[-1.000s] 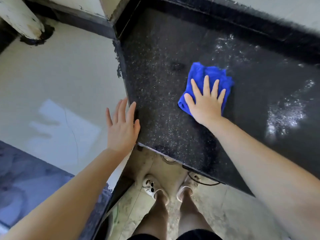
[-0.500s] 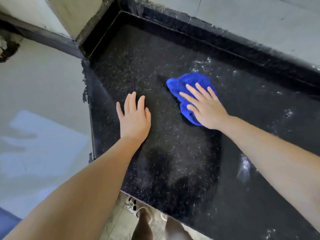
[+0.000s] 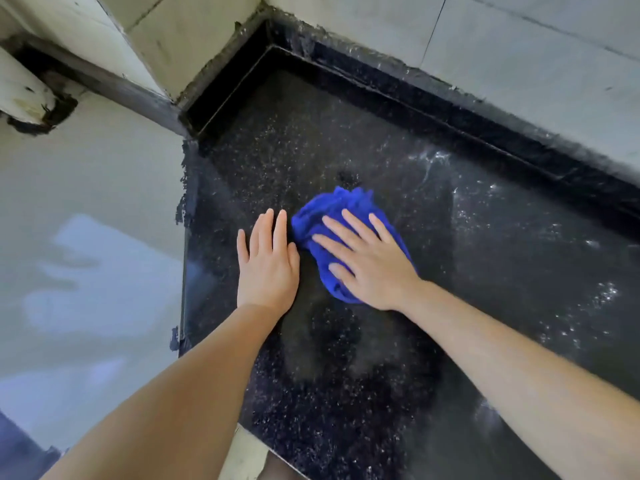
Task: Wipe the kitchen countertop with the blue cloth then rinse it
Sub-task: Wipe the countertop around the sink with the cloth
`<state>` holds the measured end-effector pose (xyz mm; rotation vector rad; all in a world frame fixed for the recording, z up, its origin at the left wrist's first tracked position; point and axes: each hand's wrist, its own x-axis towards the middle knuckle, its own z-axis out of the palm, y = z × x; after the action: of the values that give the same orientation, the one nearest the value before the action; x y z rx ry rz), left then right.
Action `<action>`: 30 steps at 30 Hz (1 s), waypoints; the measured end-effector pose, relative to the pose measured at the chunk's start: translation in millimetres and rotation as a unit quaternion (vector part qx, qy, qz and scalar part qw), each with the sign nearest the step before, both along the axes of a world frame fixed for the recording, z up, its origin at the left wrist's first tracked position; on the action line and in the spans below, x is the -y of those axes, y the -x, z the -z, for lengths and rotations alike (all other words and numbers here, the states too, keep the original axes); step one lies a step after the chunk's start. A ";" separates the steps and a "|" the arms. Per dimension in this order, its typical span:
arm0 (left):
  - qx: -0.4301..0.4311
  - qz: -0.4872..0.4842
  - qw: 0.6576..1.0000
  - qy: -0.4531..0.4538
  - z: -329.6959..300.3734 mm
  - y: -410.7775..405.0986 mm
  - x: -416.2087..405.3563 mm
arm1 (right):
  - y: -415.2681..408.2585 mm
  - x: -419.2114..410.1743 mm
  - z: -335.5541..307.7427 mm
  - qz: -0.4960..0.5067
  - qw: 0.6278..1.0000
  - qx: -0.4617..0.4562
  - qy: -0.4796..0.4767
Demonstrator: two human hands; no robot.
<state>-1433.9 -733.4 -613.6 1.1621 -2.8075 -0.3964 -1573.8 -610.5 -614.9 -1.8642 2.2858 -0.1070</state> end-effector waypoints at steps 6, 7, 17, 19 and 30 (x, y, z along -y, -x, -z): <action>0.019 0.008 1.000 -0.007 -2.7 -1.1 -0.2 | 132.2 56.8 2.8 0.268 0.962 0.004 -0.055; 0.025 0.013 1.000 -0.008 -2.7 -1.3 -0.7 | 122.7 49.5 1.0 0.295 0.954 -0.002 -0.058; 0.071 0.029 0.997 0.009 -2.1 -0.1 1.3 | 62.8 85.5 -2.5 0.119 0.992 -0.017 -0.036; 0.079 0.036 0.996 0.012 -1.2 -1.5 1.3 | 96.0 101.7 -0.4 0.191 0.981 0.005 -0.031; 0.049 0.155 0.984 0.078 -7.1 9.6 -5.2 | 135.9 -96.0 -9.1 0.597 0.798 0.044 -0.062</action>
<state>-1443.5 -728.2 -606.6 0.7361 -3.0462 -0.1361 -1709.7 -514.4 -605.7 -0.0994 2.8784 -0.1894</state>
